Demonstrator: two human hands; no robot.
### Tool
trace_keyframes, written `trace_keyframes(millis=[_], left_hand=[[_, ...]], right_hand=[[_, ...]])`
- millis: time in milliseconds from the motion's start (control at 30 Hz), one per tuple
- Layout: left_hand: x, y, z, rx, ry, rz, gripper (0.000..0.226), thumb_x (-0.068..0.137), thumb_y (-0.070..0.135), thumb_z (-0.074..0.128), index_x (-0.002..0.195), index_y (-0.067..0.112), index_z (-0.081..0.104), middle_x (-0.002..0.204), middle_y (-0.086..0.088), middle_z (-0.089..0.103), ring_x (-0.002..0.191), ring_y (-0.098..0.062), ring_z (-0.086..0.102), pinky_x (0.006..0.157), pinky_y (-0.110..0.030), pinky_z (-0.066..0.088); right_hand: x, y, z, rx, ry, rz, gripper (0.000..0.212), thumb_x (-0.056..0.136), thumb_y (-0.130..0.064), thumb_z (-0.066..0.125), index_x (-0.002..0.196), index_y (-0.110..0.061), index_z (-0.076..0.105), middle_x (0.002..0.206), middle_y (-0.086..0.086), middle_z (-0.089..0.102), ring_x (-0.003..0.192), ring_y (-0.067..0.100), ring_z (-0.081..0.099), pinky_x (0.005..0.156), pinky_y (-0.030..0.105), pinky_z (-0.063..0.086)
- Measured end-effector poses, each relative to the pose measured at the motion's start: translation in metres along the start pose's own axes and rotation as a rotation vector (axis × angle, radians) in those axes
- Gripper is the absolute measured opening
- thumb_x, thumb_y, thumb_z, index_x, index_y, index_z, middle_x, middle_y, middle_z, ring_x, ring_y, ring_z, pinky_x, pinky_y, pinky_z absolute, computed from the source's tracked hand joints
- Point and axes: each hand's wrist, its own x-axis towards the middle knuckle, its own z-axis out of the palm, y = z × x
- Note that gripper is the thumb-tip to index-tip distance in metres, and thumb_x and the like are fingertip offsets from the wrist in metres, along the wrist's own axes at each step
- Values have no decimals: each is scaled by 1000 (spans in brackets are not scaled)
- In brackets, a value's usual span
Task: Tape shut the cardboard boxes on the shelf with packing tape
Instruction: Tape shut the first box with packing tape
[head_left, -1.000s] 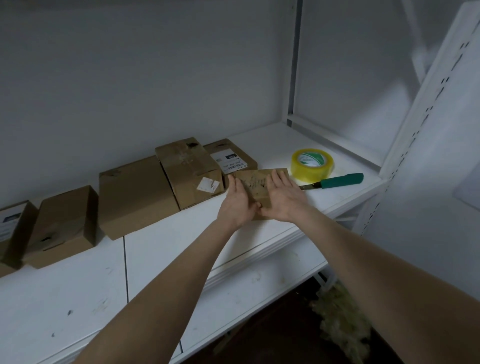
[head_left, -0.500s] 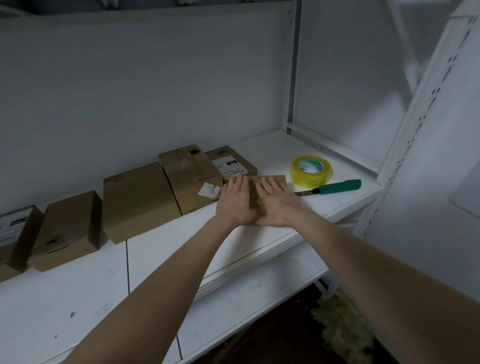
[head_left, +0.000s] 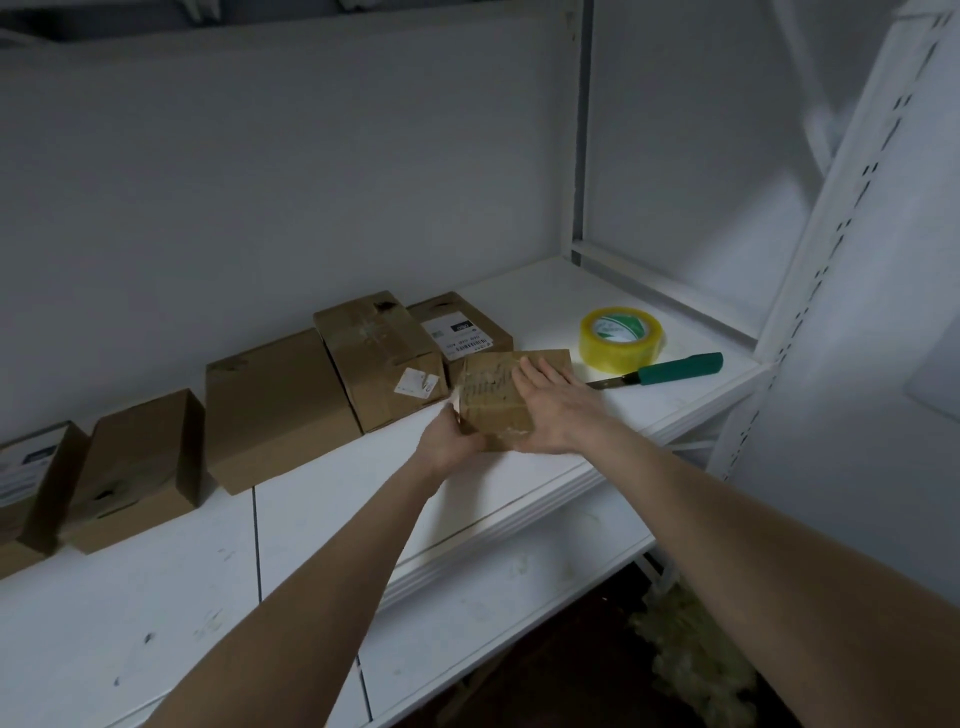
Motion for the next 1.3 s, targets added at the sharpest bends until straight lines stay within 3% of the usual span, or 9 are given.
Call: trace_keyframes(millis=[67,133,200,300,533,733,900,1100,1300], left_hand=[[1,16,-8,224,227,164,65,80,8,60,140,10,36,134,-10,52,122,-31,51,95,-41,48],[2,33,-12,465,289,380,72,81,0,54,147,8,27,150,-11,36,135,-28,37,105,-41,41],[4,38,-9,740,150,442,79,86,9,58,151,6,14,158,-12,17,145,-25,18,115,-36,24],[9,24,3,992,-23,368,92,89,33,62,151,4,0,160,-13,-3,148,-24,-4,118,-30,5],[11,27,0,1048,-74,377,96,89,42,60,152,15,-6,160,-8,-12,147,-26,-8,118,-34,7],[14,29,3,1050,-85,351,96,89,46,60,152,13,-3,161,-3,-5,147,-28,-8,118,-33,2],[13,35,5,1104,-41,386,97,88,47,60,152,11,-4,161,-8,-6,148,-24,-8,120,-40,1],[13,33,10,1050,-93,344,97,89,42,60,151,5,-5,159,-14,-9,148,-26,-6,121,-35,4],[11,33,-5,968,106,435,91,88,34,59,152,6,-1,160,-12,-2,148,-24,-3,118,-35,2]], right_hand=[[0,-1,-5,5,3,12,114,83,-61,60,154,-8,-11,162,7,-15,150,23,-11,122,39,-1],[1,-4,-7,-9,29,18,116,82,-61,61,153,-6,-11,162,9,-15,149,25,-12,122,42,0],[2,-6,-5,-40,19,9,113,83,-60,61,154,-6,-10,162,10,-14,149,25,-13,122,40,-1],[3,-6,1,-69,-13,9,106,87,-56,59,154,-8,-7,163,9,-12,150,22,-10,122,38,0],[6,-5,-4,-33,-26,-2,101,89,-51,60,155,-12,-5,163,9,-11,150,23,-6,122,38,4],[8,-6,0,-51,-34,9,95,92,-49,56,155,-13,-5,163,9,-12,150,23,-8,122,38,2],[8,-6,-7,-7,-43,10,99,89,-51,58,156,-13,-4,163,11,-11,150,25,-7,122,40,2],[5,-5,-2,24,-43,21,97,89,-51,58,156,-16,-3,163,7,-11,150,22,-8,121,39,0],[2,-6,-14,63,90,71,97,89,-49,55,155,-10,-4,163,7,-11,150,23,-11,122,38,-1]])
